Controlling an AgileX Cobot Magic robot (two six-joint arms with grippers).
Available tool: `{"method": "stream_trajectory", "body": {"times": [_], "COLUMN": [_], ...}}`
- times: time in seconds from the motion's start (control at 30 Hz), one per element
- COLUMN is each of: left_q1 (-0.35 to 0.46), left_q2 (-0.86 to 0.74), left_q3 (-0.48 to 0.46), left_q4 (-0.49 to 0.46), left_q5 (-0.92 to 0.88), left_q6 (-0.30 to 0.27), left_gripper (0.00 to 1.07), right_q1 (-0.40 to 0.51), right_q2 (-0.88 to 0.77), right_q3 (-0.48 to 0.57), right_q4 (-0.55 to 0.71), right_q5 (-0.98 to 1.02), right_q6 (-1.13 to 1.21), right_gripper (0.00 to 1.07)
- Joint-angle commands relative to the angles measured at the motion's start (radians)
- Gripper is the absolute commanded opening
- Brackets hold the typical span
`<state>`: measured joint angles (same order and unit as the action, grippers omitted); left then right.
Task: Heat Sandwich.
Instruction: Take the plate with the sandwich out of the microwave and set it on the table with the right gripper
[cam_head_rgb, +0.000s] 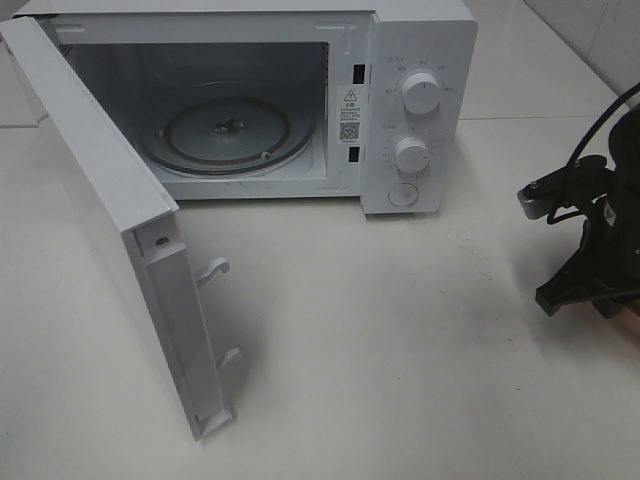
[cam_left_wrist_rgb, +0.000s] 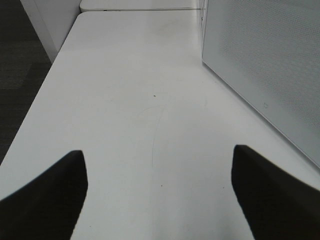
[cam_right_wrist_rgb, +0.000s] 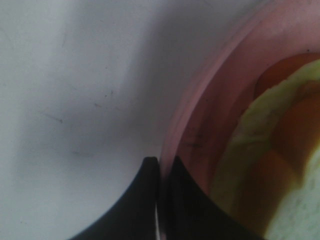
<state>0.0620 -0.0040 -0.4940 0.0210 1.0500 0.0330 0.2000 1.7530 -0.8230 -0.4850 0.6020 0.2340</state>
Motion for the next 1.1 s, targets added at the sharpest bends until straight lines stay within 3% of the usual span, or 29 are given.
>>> {"method": "stream_trajectory", "body": {"times": [0.03,0.3,0.53,0.67,0.83,1.1], "left_q1": [0.000,0.000,0.000,0.000,0.000,0.000], "left_q2": [-0.005,-0.005,-0.005,-0.005,-0.005,-0.005], "left_q3": [-0.005,-0.005,-0.005,-0.005,-0.005,-0.005], "left_q4": [-0.001,-0.001,-0.001,-0.001,-0.001,-0.001], "left_q5": [-0.005,-0.005,-0.005,-0.005,-0.005,-0.005], "left_q6": [-0.001,-0.001,-0.001,-0.001,-0.001,-0.001], "left_gripper": [0.74,0.74,0.74,0.74,0.74,0.74], "right_q1": [-0.002,-0.002,-0.002,-0.002,0.001,0.025], "right_q2": [0.017,0.034,0.034,0.034,0.026,-0.043], "right_q3": [-0.002,-0.002,-0.002,-0.002,-0.002,-0.002], "right_q4": [-0.028,-0.022,-0.020,-0.017,0.022,0.058], "right_q5": [-0.021,-0.047,-0.047,-0.050,-0.080,-0.088], "right_q6": [-0.015,-0.016,-0.016,-0.016,-0.027,-0.034], "right_gripper": [0.01,0.04,0.19,0.44,0.56,0.57]}}
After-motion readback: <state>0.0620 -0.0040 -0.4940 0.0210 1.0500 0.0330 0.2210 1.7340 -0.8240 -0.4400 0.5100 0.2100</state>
